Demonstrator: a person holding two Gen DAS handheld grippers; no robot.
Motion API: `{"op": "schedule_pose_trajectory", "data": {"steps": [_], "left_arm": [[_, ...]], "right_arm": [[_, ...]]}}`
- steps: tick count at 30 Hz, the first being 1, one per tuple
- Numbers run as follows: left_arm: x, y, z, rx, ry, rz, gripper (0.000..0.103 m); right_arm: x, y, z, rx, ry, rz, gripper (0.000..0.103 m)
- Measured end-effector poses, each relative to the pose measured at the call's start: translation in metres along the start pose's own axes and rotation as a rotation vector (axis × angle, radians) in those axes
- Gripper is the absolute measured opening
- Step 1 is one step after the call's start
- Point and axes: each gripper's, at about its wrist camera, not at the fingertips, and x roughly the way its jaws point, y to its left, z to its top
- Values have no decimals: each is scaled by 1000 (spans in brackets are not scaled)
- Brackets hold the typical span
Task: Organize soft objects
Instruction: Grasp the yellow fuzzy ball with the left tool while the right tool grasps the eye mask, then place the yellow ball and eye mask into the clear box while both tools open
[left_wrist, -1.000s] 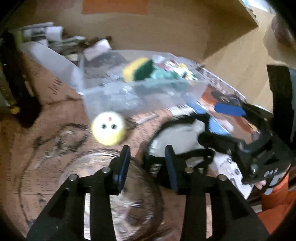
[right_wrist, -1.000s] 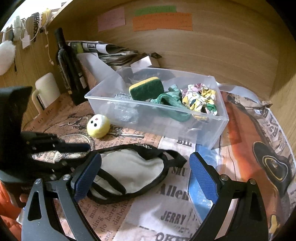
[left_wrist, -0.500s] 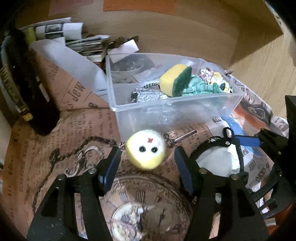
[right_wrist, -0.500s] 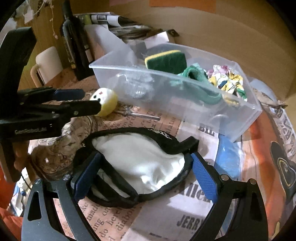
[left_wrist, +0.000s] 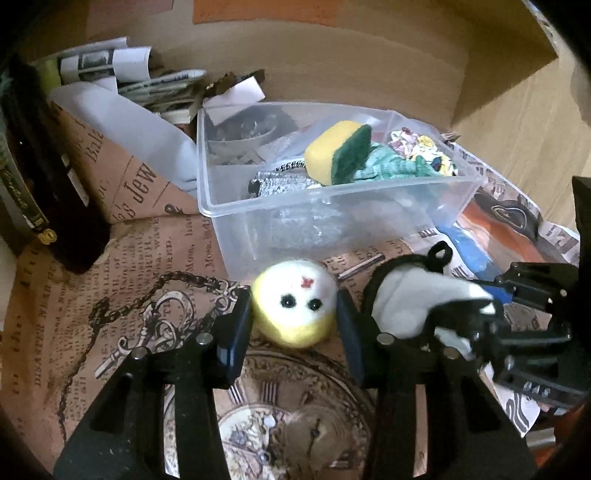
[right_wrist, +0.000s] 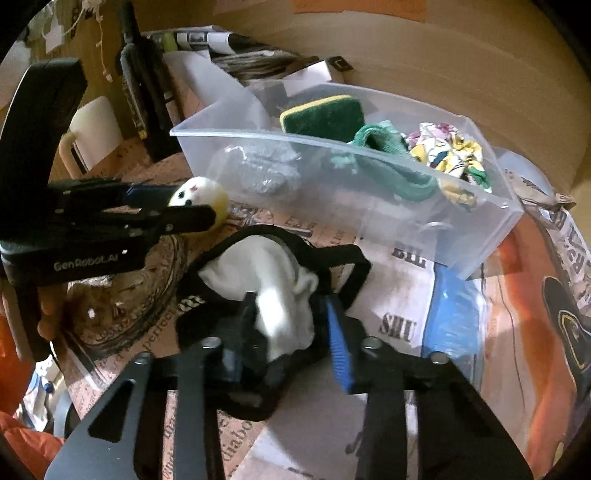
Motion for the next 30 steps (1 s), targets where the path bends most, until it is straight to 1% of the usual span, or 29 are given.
{"op": "schedule_pose_trajectory", "data": {"steps": [2, 8, 15, 19, 23, 26, 28, 30], "left_arm": [[-9, -3, -1, 6, -16, 1, 44], [-37, -9, 5, 12, -81, -8, 44], [-70, -14, 23, 19, -192, -19, 44], [-77, -12, 37, 21, -238, 2, 45], [-71, -6, 50, 16, -241, 17, 45], [-58, -1, 59, 8, -219, 17, 45], [-47, 2, 65, 1, -196, 14, 45], [-37, 4, 67, 0, -175, 14, 45]], "right_arm": [[-6, -1, 0, 6, -18, -1, 21], [-34, -6, 3, 18, -99, -26, 20], [-80, -25, 19, 55, -244, -78, 20], [-97, -35, 31, 76, -315, -114, 20], [-103, -42, 45, 88, -363, -147, 21], [-103, -51, 56, 101, -393, -163, 21], [-99, -55, 62, 108, -400, -181, 21], [-91, -59, 69, 115, -396, -181, 21]]}}
